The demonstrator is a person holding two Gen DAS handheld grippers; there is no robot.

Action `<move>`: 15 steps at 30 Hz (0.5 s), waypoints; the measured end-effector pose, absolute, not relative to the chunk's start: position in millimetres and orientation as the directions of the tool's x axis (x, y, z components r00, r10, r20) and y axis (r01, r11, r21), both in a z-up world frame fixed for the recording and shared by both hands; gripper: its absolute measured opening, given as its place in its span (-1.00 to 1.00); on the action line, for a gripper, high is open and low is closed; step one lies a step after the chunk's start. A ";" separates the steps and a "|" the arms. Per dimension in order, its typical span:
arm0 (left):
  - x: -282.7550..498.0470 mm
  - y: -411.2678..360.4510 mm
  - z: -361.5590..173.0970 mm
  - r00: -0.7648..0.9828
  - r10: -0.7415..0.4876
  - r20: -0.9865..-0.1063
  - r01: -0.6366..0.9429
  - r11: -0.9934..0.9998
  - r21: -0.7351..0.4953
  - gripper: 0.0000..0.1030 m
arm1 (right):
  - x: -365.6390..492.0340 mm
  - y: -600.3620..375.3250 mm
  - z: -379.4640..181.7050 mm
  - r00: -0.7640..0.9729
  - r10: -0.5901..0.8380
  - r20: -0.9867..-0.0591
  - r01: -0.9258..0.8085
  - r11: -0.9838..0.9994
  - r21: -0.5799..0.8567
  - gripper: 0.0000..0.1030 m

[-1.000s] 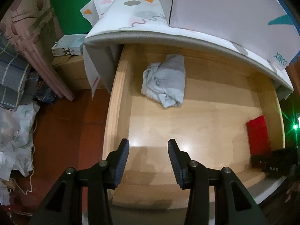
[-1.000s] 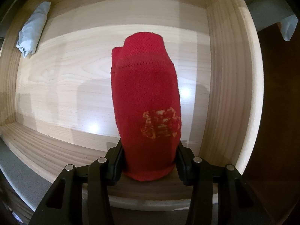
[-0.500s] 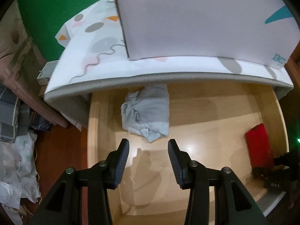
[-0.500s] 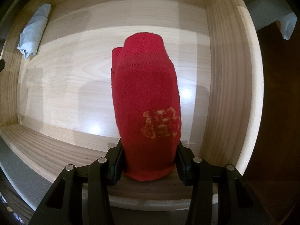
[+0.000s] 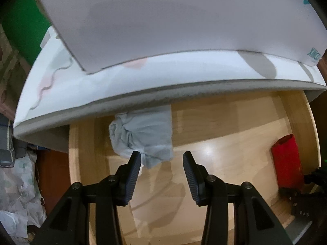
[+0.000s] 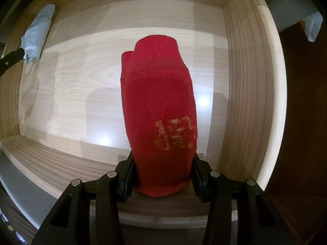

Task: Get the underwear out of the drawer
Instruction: 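Lift the red underwear with the right gripper while the left moves toward the grey cloth, then lower the left gripper and close it on the light grey crumpled underwear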

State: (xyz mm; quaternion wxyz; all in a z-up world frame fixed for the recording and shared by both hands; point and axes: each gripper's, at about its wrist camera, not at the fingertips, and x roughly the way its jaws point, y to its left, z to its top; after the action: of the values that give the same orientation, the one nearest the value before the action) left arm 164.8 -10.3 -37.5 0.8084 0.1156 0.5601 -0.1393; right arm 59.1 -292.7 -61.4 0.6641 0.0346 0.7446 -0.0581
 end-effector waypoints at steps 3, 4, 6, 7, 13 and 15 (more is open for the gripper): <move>169.5 -10.9 -41.4 0.318 -0.100 -0.943 0.353 0.935 0.020 -0.15 | 60.1 -292.4 -61.5 -0.115 -0.026 -0.993 0.128 0.991 -0.040 -0.16; 171.5 -10.3 -42.7 0.306 -0.108 -0.946 0.353 0.936 0.007 -0.15 | 60.1 -292.4 -61.6 -0.115 -0.026 -0.993 0.127 0.991 -0.041 -0.16; 175.4 -9.4 -44.3 0.293 -0.116 -0.949 0.357 0.934 -0.004 -0.15 | 60.9 -292.1 -61.7 -0.116 -0.026 -0.993 0.127 0.991 -0.041 -0.16; 176.8 -9.4 -44.5 0.293 -0.114 -0.949 0.358 0.934 -0.001 -0.15 | 60.9 -292.2 -61.6 -0.116 -0.026 -0.993 0.127 0.991 -0.040 -0.16; 192.5 -6.7 -47.8 0.273 -0.114 -0.955 0.345 0.938 -0.014 -0.15 | 63.8 -290.4 -62.9 -0.115 -0.025 -0.993 0.127 0.991 -0.040 -0.16; 195.7 -5.9 -49.2 0.268 -0.115 -0.957 0.342 0.939 -0.017 -0.15 | 63.6 -290.2 -63.8 -0.115 -0.024 -0.993 0.128 0.991 -0.039 -0.16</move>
State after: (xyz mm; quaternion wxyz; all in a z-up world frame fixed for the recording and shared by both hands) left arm 195.7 -5.9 -49.2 0.7902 0.0967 0.5876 -0.1447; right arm 63.6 -290.2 -63.8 0.6644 0.0349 0.7443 -0.0575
